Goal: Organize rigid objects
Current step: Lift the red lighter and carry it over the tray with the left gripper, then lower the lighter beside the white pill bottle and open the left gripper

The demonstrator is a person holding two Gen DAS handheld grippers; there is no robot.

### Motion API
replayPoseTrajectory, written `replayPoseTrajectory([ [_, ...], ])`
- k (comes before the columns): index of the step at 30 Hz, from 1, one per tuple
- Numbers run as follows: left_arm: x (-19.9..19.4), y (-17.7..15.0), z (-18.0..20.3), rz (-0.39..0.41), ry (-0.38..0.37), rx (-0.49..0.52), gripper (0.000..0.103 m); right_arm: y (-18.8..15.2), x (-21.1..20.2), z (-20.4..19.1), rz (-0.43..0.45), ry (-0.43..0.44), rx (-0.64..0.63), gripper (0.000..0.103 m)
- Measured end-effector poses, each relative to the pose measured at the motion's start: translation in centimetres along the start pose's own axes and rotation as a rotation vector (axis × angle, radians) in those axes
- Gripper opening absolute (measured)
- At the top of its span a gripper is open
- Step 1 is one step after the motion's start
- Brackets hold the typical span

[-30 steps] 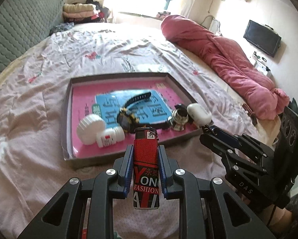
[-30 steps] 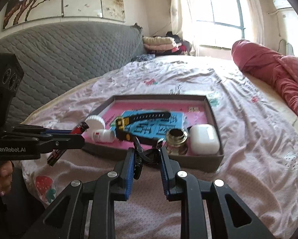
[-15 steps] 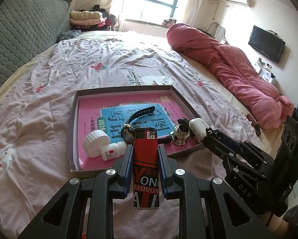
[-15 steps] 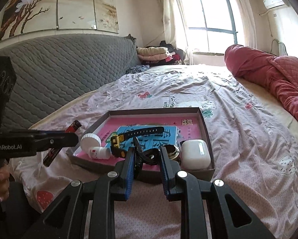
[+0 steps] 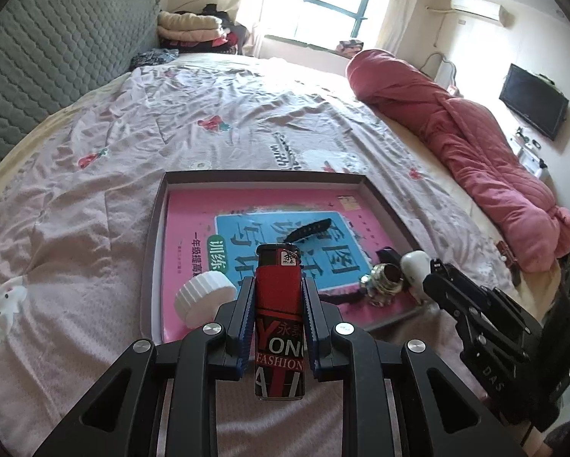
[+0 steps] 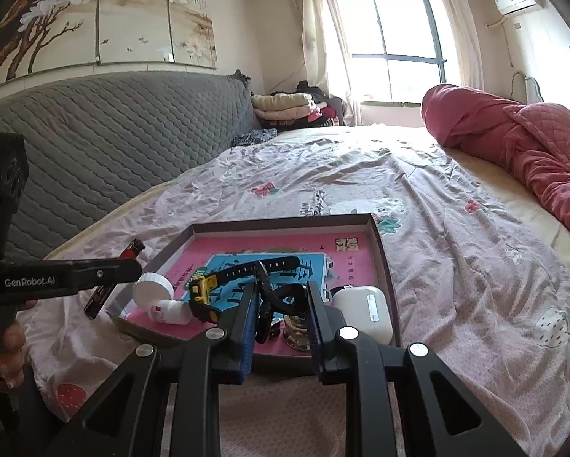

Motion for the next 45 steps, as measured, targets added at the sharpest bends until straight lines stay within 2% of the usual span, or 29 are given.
replayPoseTrajectory([
  [7, 2.5, 0.0, -0.2, -0.008, 0.051, 0.016, 0.023, -0.8, 2.6, -0.3, -0.048, -0.023, -0.061, 0.024],
  [18, 4.7, -1.0, -0.5, -0.036, 0.060, 0.013, 0.023, -2.1, 5.0, -2.0, -0.077, -0.092, -0.222, 0.024],
  [25, 5.6, -1.4, -0.1, -0.050, 0.066, 0.019, 0.024, -2.3, 5.1, -1.8, -0.070, -0.126, -0.233, 0.024],
  [41, 5.7, -1.7, -0.4, -0.062, 0.069, 0.021, 0.024, -2.4, 5.2, -2.0, -0.068, -0.117, -0.251, 0.025],
  [45, 5.6, -1.8, -0.4, -0.064, 0.071, 0.022, 0.024, -2.5, 5.2, -2.2, -0.069, -0.115, -0.257, 0.030],
])
Point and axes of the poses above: each gripper's, at about its wrist camera, not at the fingertips, and x roughly the way its jaws point, z to its right, y to its top, the point moved 5 cm from there along x, roughly the way its jaws point, and after that the axes turned 4 degrees about y, right-handed, at the moved point
